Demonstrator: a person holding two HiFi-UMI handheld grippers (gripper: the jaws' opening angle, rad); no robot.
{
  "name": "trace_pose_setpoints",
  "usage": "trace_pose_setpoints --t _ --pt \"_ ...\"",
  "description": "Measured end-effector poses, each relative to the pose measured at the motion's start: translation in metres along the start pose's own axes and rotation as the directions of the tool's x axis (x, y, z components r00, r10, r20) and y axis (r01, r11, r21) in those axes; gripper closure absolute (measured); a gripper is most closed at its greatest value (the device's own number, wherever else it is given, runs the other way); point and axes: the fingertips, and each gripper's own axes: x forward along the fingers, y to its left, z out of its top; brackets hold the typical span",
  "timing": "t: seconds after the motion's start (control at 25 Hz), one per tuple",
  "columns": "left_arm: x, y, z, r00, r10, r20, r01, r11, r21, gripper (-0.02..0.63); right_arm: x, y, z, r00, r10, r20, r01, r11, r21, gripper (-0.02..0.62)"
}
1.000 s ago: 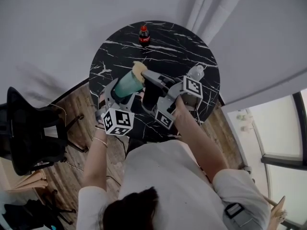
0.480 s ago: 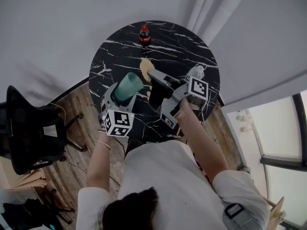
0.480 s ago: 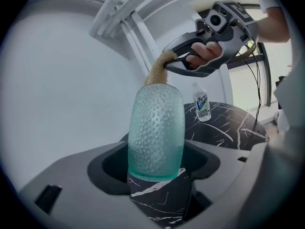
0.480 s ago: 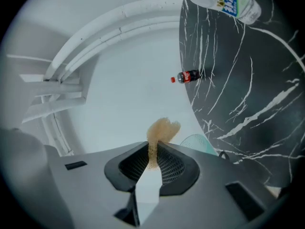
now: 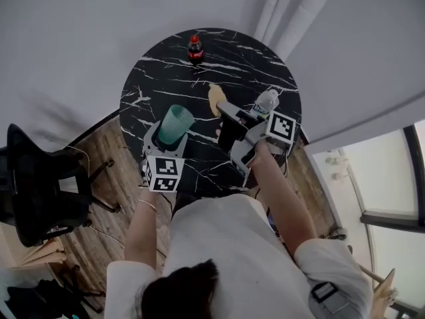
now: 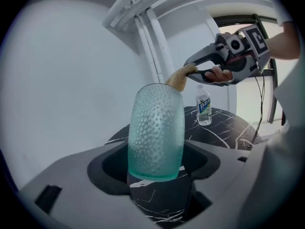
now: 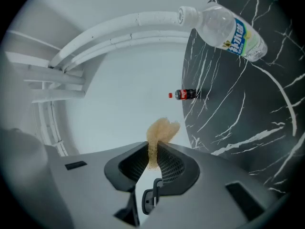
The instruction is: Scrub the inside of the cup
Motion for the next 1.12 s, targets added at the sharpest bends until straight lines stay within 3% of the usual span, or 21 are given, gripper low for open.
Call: trace_pose_setpoints --t 0.28,0.44,0.72,0.84,1.12 --pt "-0.004 -0.005 0.001 0.999 0.031 0.015 -0.030 0.997 -0.074 0.281 -0.019 -0.015 0.012 0.995 -0.096 0.018 0.098 0.984 -0.147 0.528" --pt "-0.009 -0.008 0.007 0.999 0.036 0.034 -0.033 0.995 -0.093 0.281 -0.028 -0.030 0.016 0.981 -0.191 0.024 0.189 0.939 -0.286 0.528" --pt "-0.018 -0.004 0.019 0.996 0.061 0.068 -0.047 0.983 -0.179 0.281 -0.040 -0.061 0.016 0.915 -0.400 0.053 0.356 0.740 -0.571 0.528" --pt "-0.023 -0.004 0.030 0.993 0.070 0.095 -0.052 0.983 -0.178 0.281 -0.043 -0.074 0.014 0.885 -0.461 0.060 0.382 0.648 -0.659 0.528" --pt "-0.032 0.001 0.061 0.981 0.084 0.175 -0.053 0.983 -0.175 0.281 -0.046 -0.103 0.011 0.815 -0.573 0.080 0.408 0.472 -0.782 0.526"
